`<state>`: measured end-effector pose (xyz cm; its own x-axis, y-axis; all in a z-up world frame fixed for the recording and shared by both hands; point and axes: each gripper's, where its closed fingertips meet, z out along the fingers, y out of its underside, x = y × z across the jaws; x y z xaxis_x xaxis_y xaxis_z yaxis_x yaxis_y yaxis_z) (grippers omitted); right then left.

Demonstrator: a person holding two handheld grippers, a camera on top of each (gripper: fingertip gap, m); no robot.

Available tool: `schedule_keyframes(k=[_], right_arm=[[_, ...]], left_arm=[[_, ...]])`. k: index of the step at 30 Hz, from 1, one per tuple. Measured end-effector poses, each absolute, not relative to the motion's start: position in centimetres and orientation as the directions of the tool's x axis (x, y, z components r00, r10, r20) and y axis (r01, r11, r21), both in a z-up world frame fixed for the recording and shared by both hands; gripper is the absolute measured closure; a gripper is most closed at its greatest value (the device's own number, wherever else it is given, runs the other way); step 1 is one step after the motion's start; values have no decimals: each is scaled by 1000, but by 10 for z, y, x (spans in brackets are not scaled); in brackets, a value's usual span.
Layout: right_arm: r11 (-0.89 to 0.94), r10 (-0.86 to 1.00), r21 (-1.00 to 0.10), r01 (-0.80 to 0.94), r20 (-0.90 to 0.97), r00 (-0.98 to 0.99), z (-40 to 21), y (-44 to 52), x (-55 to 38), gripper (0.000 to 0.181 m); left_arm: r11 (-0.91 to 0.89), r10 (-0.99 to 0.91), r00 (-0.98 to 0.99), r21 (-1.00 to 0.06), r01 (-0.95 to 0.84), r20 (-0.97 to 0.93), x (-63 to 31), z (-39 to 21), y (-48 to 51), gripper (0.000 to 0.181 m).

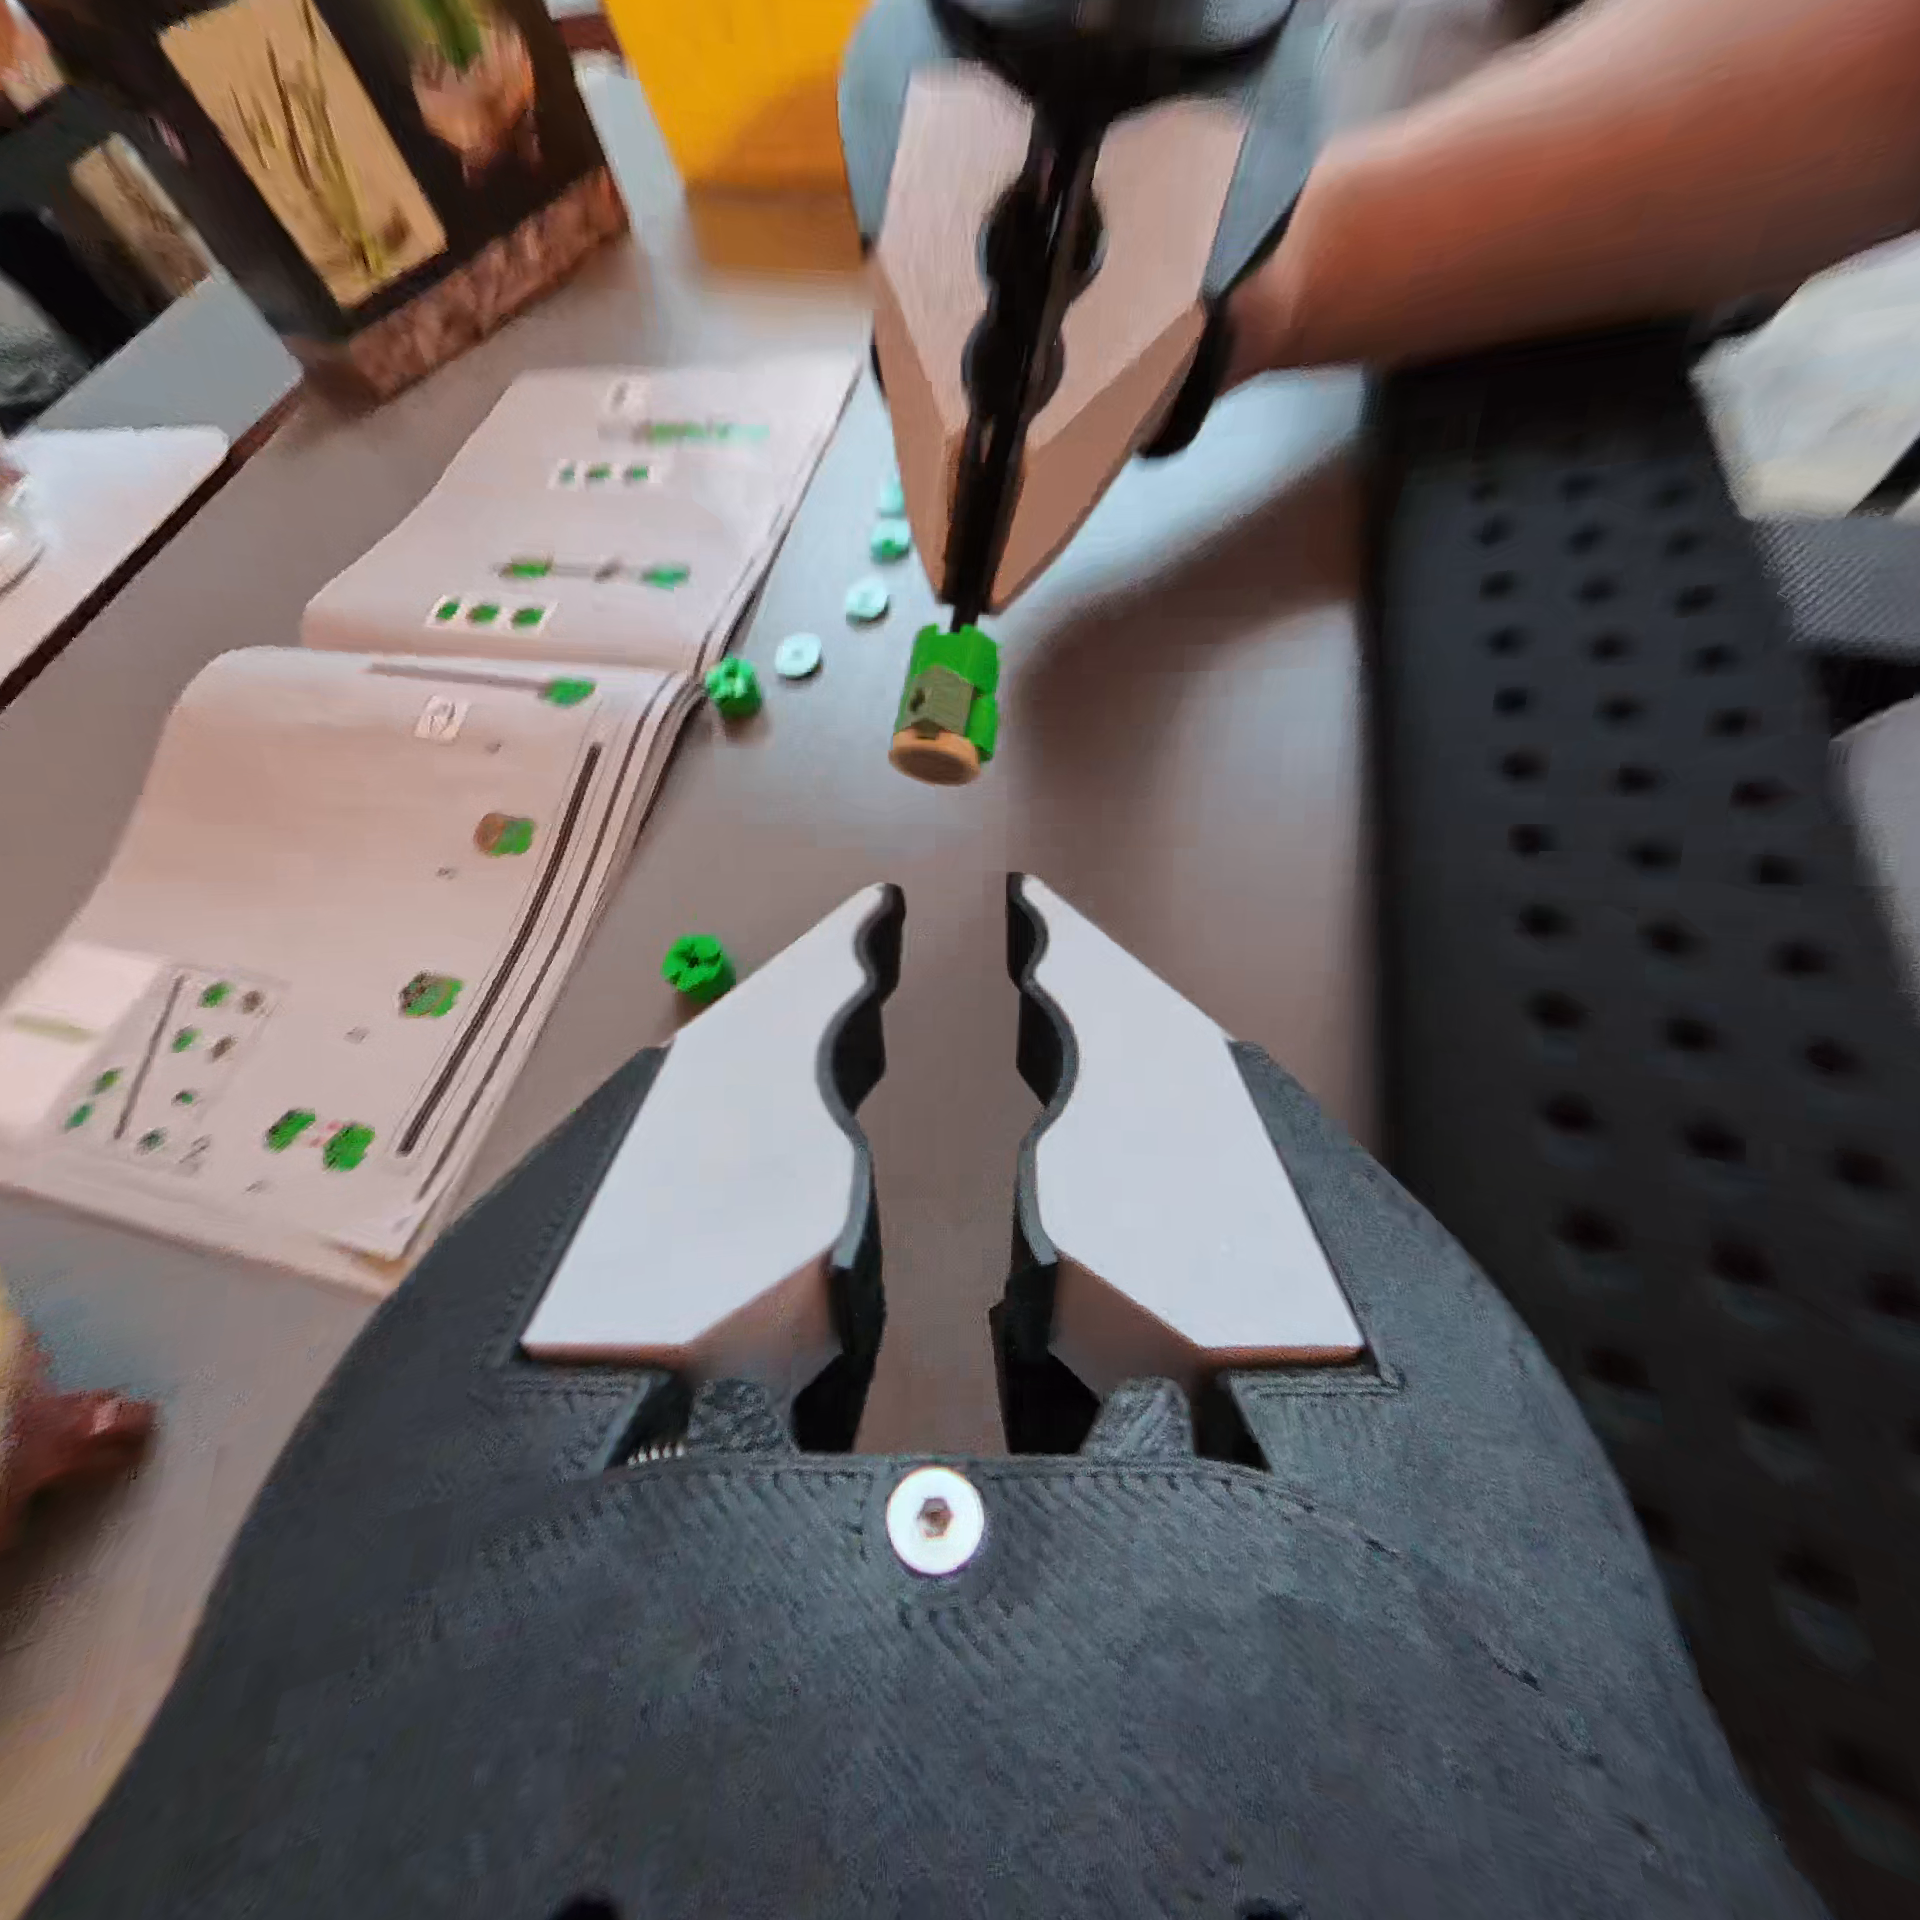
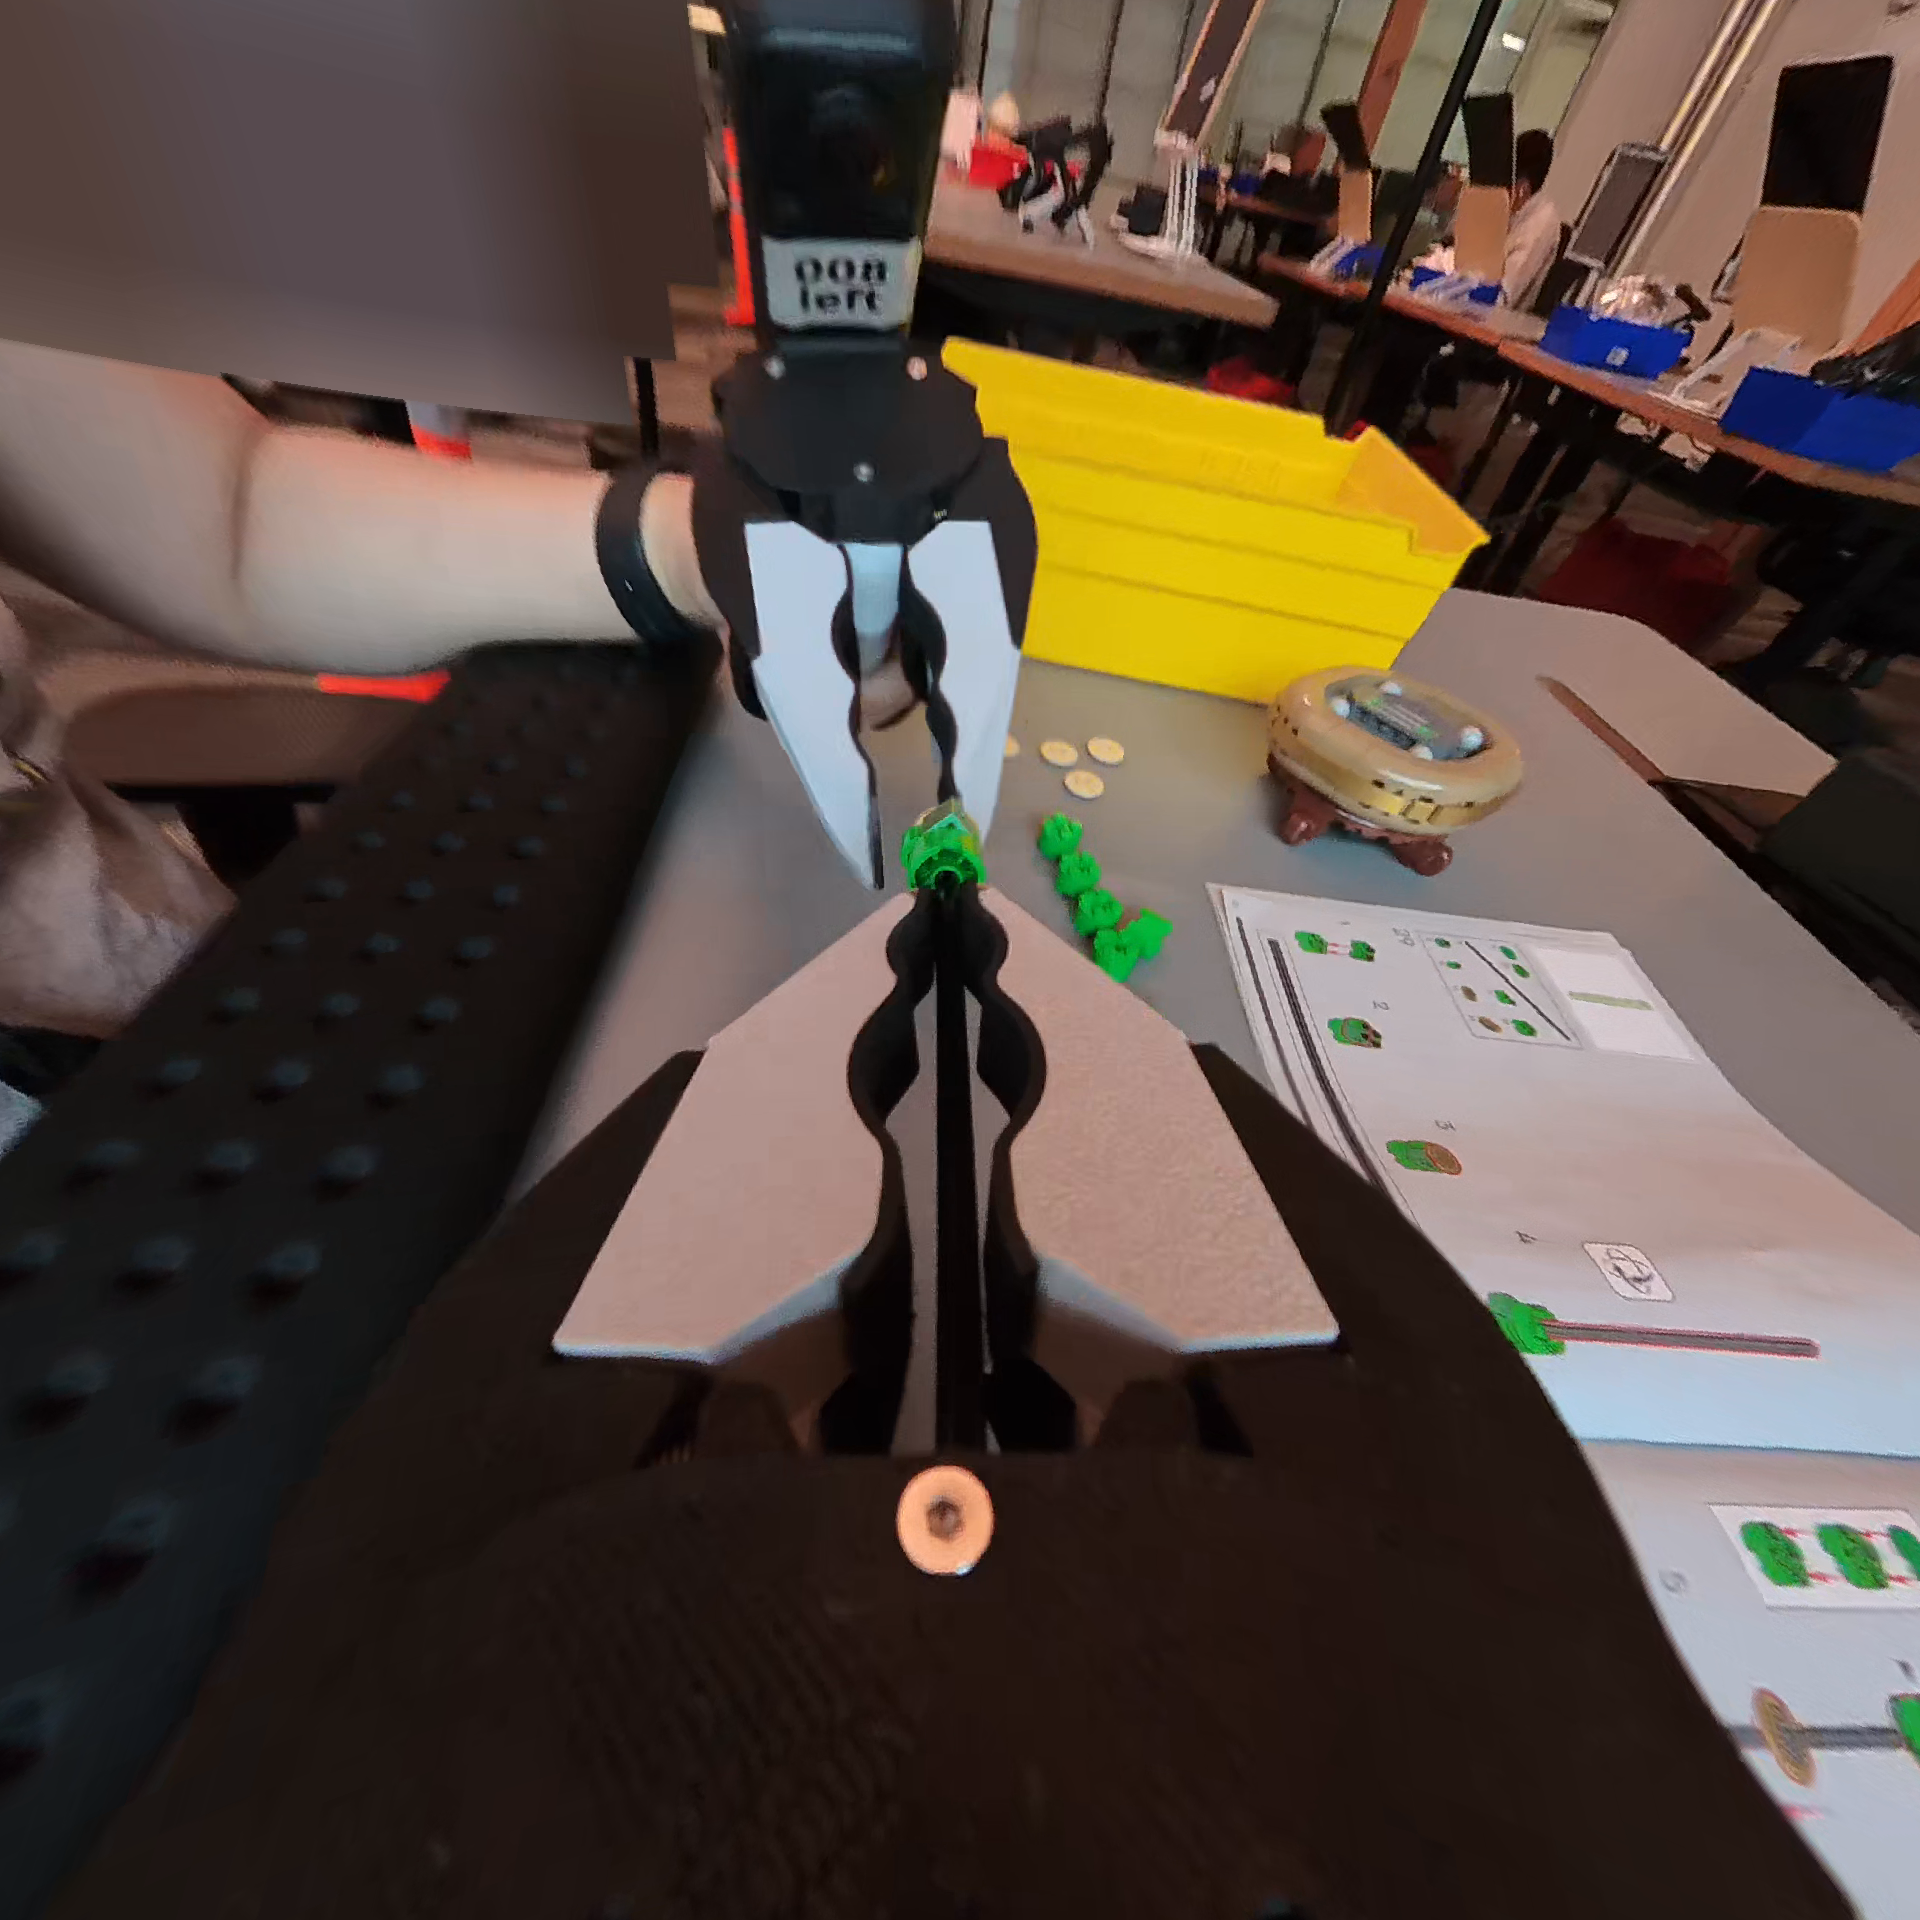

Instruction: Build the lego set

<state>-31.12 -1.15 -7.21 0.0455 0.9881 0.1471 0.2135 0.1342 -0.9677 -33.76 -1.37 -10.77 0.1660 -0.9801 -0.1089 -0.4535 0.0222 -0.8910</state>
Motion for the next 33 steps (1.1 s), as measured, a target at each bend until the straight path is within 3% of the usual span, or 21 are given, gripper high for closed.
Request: schedule_keyframes(k=[1, 4, 27, 30, 33], right_arm=[[109, 993, -977, 181, 117, 30, -67, -13, -311, 178], [52, 999, -992, 118, 53, 0, -59, -16, -310, 178], [-38, 999, -995, 88, -42, -35, -51, -19, -315, 179], [-109, 994, -988, 111, -110, -6, -58, -10, -313, 179], [-160, 987, -977, 142, -161, 0, -64, -7, -313, 178]], left_arm=[[6, -984, 162, -915, -404, -78, -338, -99, -15, 165], [1, -991, 128, -955, -298, -42, -338, -80, -22, 181], [-31, -986, 166, -969, -243, -10, -335, -68, -19, 181], [-80, -981, 190, -966, -244, 33, -340, -73, -12, 155], [-65, -984, 175, -972, -224, 25, -336, -69, -15, 149]])
